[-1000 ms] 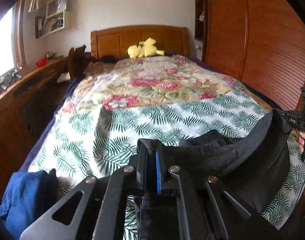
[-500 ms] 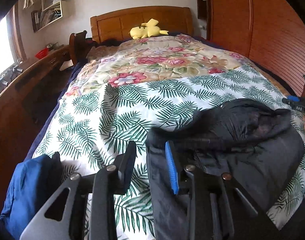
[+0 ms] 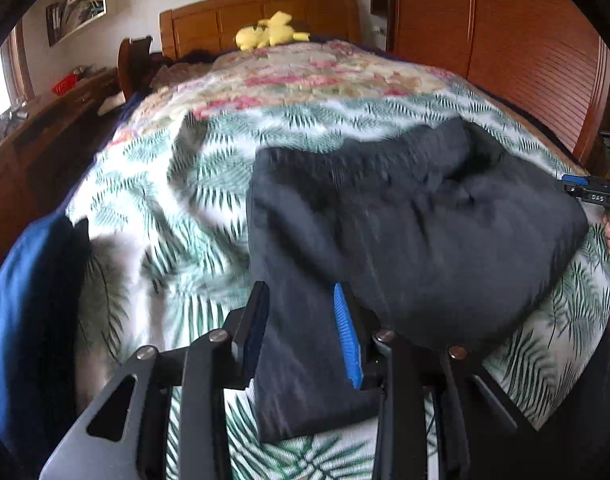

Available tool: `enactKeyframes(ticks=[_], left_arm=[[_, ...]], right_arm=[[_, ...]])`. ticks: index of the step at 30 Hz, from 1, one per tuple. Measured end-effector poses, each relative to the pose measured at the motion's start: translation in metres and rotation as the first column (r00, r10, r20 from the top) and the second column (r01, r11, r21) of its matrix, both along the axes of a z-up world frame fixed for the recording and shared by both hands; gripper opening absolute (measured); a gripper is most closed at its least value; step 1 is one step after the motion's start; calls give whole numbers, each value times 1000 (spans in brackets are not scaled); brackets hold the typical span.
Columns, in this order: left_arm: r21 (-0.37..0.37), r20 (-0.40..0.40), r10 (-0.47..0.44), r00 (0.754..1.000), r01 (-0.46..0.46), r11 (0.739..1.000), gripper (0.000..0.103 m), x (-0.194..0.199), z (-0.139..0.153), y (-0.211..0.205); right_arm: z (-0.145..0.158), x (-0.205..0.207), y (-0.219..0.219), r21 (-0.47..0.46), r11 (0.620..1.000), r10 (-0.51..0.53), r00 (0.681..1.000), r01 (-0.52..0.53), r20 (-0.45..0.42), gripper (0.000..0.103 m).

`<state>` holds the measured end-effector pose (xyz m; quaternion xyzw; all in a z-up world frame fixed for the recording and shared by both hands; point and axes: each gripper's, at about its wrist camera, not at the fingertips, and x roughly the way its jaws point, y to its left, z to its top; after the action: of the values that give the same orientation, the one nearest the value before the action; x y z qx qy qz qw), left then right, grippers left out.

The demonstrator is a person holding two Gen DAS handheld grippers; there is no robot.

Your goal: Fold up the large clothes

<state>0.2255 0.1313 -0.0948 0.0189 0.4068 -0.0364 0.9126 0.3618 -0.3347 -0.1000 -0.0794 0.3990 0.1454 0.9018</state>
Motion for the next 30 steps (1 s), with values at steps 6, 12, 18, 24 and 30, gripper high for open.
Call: enactKeyframes(ticks=[6,12,18,24,30], left_arm=[[-29,-48,36,998,-37,999,33,-17,-32,10],[-47,-48,74,996,-77,996,33,-23,-43,19],[-54,-64,96,993,-100,994,37,-30,-56,23],[-68,-56,107,993,-110,992,42,-34,-64,26],[-77,-45,106,993,-109,991,43,-36,-68,27]], right_arm=[[-18,-34,-11,44,999,10,999,-8,-42,62],[-31,-44,-21,74,997,9,996,-2,-90,70],[-42,-48,-18,74,997,11,995,-4,-100,71],[-49,-43,-17,74,997,7,994,1,-109,76],[-58,-36,-20,94,995,-8,992,20,-124,85]])
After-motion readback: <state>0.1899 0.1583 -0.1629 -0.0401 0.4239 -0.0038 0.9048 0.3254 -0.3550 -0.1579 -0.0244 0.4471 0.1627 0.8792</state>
